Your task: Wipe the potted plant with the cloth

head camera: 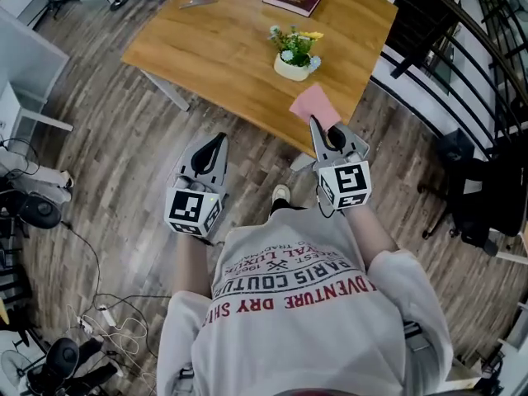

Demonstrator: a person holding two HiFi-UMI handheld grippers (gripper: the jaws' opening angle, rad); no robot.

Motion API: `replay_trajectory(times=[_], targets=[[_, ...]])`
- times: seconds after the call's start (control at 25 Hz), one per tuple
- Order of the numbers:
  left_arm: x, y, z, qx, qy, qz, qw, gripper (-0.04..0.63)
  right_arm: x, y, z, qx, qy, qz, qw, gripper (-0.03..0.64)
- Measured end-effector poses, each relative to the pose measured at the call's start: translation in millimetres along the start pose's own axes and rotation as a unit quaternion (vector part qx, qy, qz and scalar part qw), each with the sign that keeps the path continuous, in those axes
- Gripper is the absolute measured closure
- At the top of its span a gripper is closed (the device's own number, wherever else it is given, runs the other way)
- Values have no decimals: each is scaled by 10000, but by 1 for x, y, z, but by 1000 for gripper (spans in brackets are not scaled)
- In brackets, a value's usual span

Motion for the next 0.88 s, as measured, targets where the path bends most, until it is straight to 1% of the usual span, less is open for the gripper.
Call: replay_trajectory(times=[0.08,0.28,0.44,0.6,0.72,0.88], targets=[[37,16,2,-26,-32,-63,10000,578,27,-25,8,-51,9,-122,9999,581],[113,43,0,-103,33,-286,9995,578,77,-75,15,99,136,-439,9989,581],[159,59,-7,-168,214,-510,9983,578,99,-105,17,181,264,-713,9969,581],[205,76,-13,-188,215,-814,9963,578,116,-129,18,119,371,-1193,9921,581],[240,90,-20,-235,103,-1178,9927,578,130,-140,11,29,486,-1573,9864,581],[287,110,-32,-224,84,-1863,9822,578,157,-147,-1,-180,755,-2002,9767,581]])
Point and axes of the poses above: the fingertips, and each gripper's own axes: x forward along the fingers, y to its left, z out of its top, the point moved 10 cm from there along -x, backward along the fingers, and after that the axes turned 10 degrees about x, right-handed, at the moved point
